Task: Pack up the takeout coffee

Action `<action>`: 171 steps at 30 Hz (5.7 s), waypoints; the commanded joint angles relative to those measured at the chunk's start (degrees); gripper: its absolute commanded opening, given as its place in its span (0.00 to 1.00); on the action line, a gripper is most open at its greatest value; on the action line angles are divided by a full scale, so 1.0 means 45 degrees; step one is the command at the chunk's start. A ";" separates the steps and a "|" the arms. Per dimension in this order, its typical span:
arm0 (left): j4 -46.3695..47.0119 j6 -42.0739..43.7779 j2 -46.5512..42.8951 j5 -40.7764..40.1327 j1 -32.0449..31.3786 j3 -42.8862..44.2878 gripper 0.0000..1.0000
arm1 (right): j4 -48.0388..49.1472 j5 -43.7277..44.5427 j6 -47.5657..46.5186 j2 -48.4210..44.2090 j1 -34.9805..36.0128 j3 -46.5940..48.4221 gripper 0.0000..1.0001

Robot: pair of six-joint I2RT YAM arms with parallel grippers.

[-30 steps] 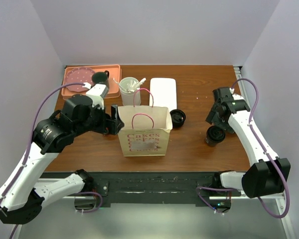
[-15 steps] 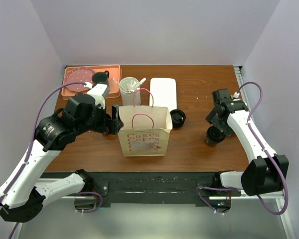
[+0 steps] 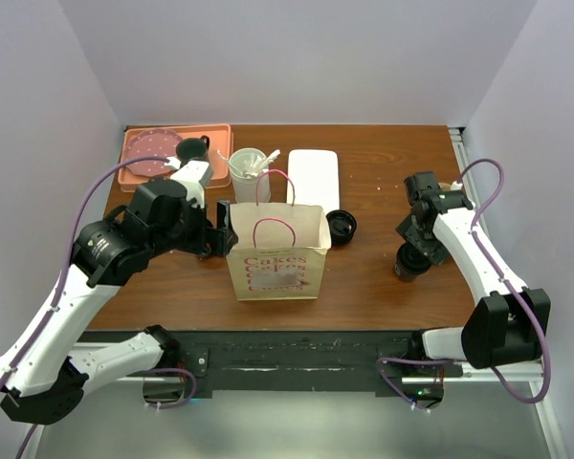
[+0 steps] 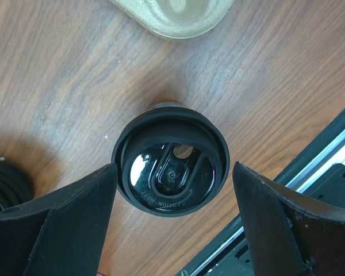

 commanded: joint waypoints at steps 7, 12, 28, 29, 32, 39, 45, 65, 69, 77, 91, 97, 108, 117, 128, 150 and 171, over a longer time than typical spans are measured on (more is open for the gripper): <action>0.0264 0.0367 0.0142 -0.0004 -0.0008 0.0464 0.95 | 0.0261 0.0162 0.0757 0.0034 -0.0057 -0.0269 0.84; 0.0284 0.0368 0.0181 -0.0043 0.0011 0.0484 0.95 | 0.0319 0.0142 0.0875 0.0112 -0.0037 -0.0367 0.84; 0.0128 -0.0295 0.0240 -0.0492 -0.0008 0.0601 0.91 | 0.0944 -0.0092 0.0953 0.0327 -0.0037 -0.0679 0.80; 0.0108 -0.0374 0.0279 -0.0512 0.0011 0.0640 0.90 | 0.0906 -0.0092 0.0972 0.0307 -0.0037 -0.0719 0.80; 0.0030 -0.0531 0.0357 -0.0512 0.0011 0.0854 0.88 | 0.0925 -0.0112 0.0894 0.0094 -0.0037 -0.0914 0.72; -0.0301 -0.0785 0.0572 -0.0766 0.0011 0.1147 0.86 | 0.0711 0.0181 0.0056 -0.0551 -0.0057 -0.0779 0.66; -0.0885 -0.0999 0.1098 -0.0590 0.0011 0.1771 0.77 | 0.0866 -0.0169 -0.2773 -0.0786 -0.0037 0.0374 0.65; -0.0673 -0.0219 0.3931 -0.2172 0.0031 0.2632 0.51 | -0.0285 -0.3820 -1.0004 -0.2153 0.0041 0.5198 0.54; -0.0635 -0.0141 0.4165 -0.2268 0.0031 0.2457 0.43 | -0.0033 -0.5265 -1.0473 -0.2212 0.0254 0.5861 0.53; -0.0792 0.0074 0.4732 -0.1744 0.0012 0.2691 0.17 | 0.0398 -0.6965 -1.0960 -0.2115 0.0939 0.8106 0.52; 0.5904 0.0115 0.0789 0.0365 0.0012 -0.1130 0.00 | 0.1295 -1.1379 -1.2464 -0.1468 0.3400 1.1997 0.49; 0.5733 -0.0960 -0.0268 0.0854 -0.0008 -0.2912 0.00 | 0.1783 -1.3622 -1.2271 -0.2407 0.3693 1.0787 0.49; 0.5361 -0.1762 -0.0424 0.1148 0.0012 -0.3461 0.00 | 0.3502 -1.4936 -1.1372 -0.2427 0.4200 1.0532 0.49; 0.6042 -0.0982 -0.0326 0.1070 0.0011 -0.3051 0.00 | 0.1591 -1.1975 -1.3518 -0.1841 0.7090 1.0355 0.49; 0.8837 0.0837 -0.1810 0.1830 0.0012 -0.4728 0.00 | -0.0129 -0.9566 -1.5473 -0.1392 0.8907 0.9848 0.46; 0.9366 0.1324 -0.3139 0.2379 -0.0008 -0.6899 0.00 | 0.1159 -0.3510 -1.6742 -0.0395 1.2736 0.8052 0.47; 0.5854 -0.0531 -0.2768 0.2945 -0.0008 -0.5922 0.47 | 0.2174 -0.2398 -1.5884 -0.0806 1.5059 0.4926 0.44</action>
